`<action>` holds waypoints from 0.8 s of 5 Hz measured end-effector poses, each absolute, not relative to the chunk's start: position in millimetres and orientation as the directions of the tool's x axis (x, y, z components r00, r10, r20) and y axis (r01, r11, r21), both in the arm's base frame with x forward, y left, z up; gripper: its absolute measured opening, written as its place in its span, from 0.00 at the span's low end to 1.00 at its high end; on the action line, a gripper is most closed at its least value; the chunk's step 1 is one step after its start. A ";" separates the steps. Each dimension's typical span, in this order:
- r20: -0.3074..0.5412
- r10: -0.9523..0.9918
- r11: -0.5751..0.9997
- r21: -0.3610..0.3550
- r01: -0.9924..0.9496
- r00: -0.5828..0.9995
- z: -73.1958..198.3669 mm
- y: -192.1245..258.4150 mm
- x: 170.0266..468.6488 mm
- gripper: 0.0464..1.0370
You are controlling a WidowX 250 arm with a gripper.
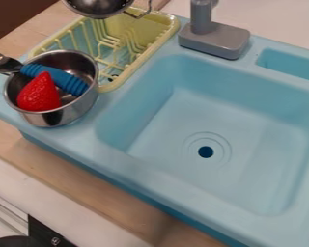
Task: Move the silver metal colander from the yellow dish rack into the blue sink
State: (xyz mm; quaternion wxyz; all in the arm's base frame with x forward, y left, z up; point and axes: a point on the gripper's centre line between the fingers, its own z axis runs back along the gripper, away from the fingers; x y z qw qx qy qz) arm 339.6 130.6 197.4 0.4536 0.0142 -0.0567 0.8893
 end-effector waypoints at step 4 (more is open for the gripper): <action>-0.002 0.917 -0.399 -0.052 -0.915 -0.399 208.9 42.8 290.4 0.02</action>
